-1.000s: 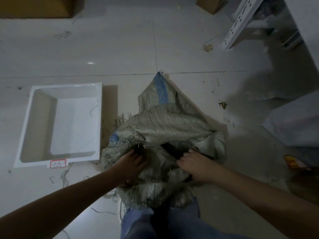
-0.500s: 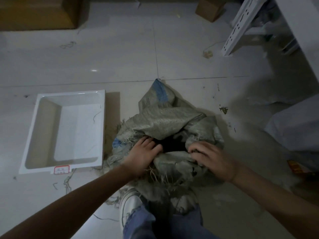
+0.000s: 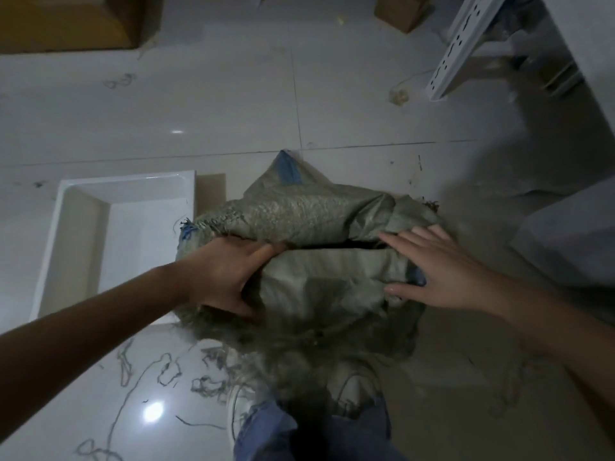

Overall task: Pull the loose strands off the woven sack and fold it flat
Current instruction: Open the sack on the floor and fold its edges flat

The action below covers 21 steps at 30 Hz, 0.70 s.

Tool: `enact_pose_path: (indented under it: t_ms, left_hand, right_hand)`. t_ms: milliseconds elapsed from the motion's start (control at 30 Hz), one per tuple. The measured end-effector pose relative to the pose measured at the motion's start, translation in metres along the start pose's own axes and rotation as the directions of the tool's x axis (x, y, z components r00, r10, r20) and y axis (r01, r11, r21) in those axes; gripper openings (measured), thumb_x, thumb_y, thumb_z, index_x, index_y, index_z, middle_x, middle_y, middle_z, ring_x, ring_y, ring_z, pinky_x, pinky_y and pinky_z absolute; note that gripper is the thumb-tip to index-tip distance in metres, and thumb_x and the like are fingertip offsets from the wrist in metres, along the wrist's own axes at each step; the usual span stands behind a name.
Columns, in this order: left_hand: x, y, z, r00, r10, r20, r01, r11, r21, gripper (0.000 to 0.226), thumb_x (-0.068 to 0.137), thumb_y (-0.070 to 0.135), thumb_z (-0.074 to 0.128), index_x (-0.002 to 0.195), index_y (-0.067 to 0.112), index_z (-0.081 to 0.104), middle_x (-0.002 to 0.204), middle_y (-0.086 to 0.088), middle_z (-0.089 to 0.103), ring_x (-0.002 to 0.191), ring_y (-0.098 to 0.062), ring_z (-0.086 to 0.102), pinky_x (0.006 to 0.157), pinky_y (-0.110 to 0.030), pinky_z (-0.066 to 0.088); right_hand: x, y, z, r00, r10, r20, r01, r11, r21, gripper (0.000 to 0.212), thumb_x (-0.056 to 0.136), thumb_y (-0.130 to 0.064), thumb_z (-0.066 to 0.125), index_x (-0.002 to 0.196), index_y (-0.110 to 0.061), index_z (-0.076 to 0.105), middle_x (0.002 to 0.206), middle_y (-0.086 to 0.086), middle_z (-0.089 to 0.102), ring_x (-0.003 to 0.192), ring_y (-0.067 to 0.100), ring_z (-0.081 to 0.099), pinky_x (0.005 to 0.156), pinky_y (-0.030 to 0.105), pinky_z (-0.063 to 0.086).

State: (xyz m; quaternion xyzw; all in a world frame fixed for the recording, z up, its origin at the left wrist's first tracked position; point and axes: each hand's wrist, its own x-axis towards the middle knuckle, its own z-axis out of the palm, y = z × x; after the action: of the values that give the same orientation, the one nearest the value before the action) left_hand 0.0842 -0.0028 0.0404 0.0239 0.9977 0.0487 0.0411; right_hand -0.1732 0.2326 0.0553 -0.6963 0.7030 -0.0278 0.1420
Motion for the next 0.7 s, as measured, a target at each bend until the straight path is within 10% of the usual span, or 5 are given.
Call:
enact_pose_path:
  t_ms: [200,500,633,700]
  left_hand:
    - [-0.03,-0.016,0.021,0.998,0.047,-0.034,-0.049,0.997,-0.059,0.032,0.065,0.023,0.063,0.095,0.029,0.074,0.081,0.005,0.076,0.073,-0.017,0.073,0.064,-0.026,0.057]
    - [-0.026,0.007,0.014,0.89,0.245,-0.385,-0.125,0.943,0.31,0.026,0.088,0.01,0.054,0.068,0.018,0.069,0.087,-0.01,0.075,0.091,-0.027,0.069,0.094,-0.046,0.046]
    - [-0.045,0.026,0.059,0.988,0.15,0.027,-0.149,0.913,0.38,0.024,0.068,0.019,0.071,0.091,0.018,0.076,0.101,-0.008,0.075,0.102,-0.03,0.067,0.115,-0.049,0.009]
    - [-0.051,0.035,0.082,0.977,0.077,0.2,-0.15,0.911,0.384,0.064,0.052,0.027,0.08,0.114,0.015,0.068,0.116,-0.013,0.069,0.118,-0.03,0.06,0.116,-0.048,-0.005]
  right_hand:
    - [-0.02,0.025,0.012,0.94,-0.208,-0.27,0.148,0.963,-0.225,0.016,0.087,-0.032,0.046,0.081,-0.019,0.04,0.066,0.005,0.061,0.069,0.02,0.053,0.062,0.027,0.034]
    - [-0.031,0.012,0.037,0.73,-0.396,-0.557,0.099,0.868,-0.487,0.022,0.082,0.002,0.05,0.073,-0.017,0.046,0.087,0.009,0.058,0.081,0.024,0.049,0.074,0.037,0.038]
    - [-0.04,0.012,0.083,0.941,-0.257,-0.22,0.11,0.847,-0.52,0.009,0.077,-0.026,0.06,0.073,-0.017,0.061,0.093,0.013,0.073,0.105,0.025,0.048,0.093,0.044,0.034]
    - [-0.045,0.007,0.092,0.986,-0.163,-0.025,0.136,0.887,-0.442,0.032,0.071,-0.043,0.063,0.082,-0.014,0.07,0.106,0.015,0.069,0.115,0.028,0.044,0.098,0.047,0.03]
